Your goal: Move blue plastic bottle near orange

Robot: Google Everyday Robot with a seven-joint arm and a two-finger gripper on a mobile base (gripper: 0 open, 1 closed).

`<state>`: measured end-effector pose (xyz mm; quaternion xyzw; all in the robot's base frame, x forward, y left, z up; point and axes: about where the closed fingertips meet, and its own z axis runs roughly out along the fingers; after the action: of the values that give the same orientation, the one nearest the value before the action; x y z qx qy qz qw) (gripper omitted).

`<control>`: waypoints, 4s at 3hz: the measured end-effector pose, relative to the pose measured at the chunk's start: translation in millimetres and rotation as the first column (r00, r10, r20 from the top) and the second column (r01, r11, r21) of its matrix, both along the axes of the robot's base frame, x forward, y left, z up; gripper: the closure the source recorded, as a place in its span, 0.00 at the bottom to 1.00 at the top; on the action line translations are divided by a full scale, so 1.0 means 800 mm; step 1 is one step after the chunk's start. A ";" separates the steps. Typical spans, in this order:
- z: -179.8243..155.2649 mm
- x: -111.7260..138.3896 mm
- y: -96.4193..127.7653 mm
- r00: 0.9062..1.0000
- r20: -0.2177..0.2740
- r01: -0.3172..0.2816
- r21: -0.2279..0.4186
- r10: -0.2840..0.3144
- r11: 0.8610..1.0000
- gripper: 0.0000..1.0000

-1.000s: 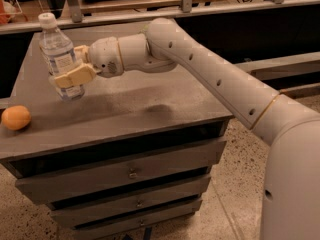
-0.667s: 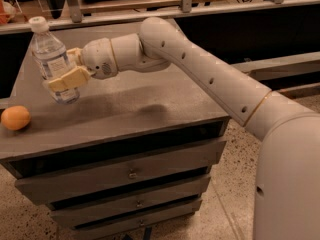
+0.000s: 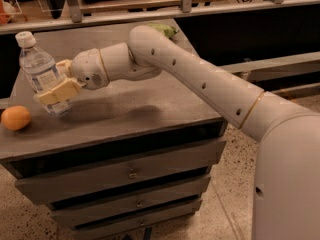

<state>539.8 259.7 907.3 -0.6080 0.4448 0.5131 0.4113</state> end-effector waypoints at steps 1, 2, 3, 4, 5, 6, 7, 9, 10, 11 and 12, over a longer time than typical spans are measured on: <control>-0.007 0.003 0.010 1.000 -0.006 -0.017 0.008 0.017 1.000 1.00; -0.013 0.000 0.021 0.999 -0.014 -0.041 0.014 0.041 0.999 1.00; -0.018 -0.001 0.026 0.998 -0.010 -0.061 0.027 0.062 0.998 0.87; -0.019 -0.001 0.029 0.997 0.011 -0.077 0.036 0.077 0.996 0.64; -0.017 -0.001 0.030 0.996 0.023 -0.086 0.043 0.085 0.995 0.41; -0.014 0.000 0.030 0.995 0.033 -0.095 0.038 0.094 0.995 0.18; -0.012 -0.001 0.032 0.993 0.040 -0.109 0.032 0.108 0.994 0.00; -0.009 0.000 0.030 0.992 0.045 -0.118 0.028 0.117 0.993 0.00; 0.004 0.020 -0.009 0.996 0.072 -0.048 0.020 0.046 0.999 0.00; 0.019 0.040 -0.057 0.995 0.099 0.030 0.012 -0.031 0.999 0.00; 0.036 0.060 -0.112 0.978 0.137 0.161 0.007 -0.160 0.987 0.00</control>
Offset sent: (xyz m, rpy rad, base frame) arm 0.0019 0.0228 -0.0178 0.0204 0.0241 0.0597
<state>587.7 169.8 936.5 -0.6049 0.4640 0.4343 0.4797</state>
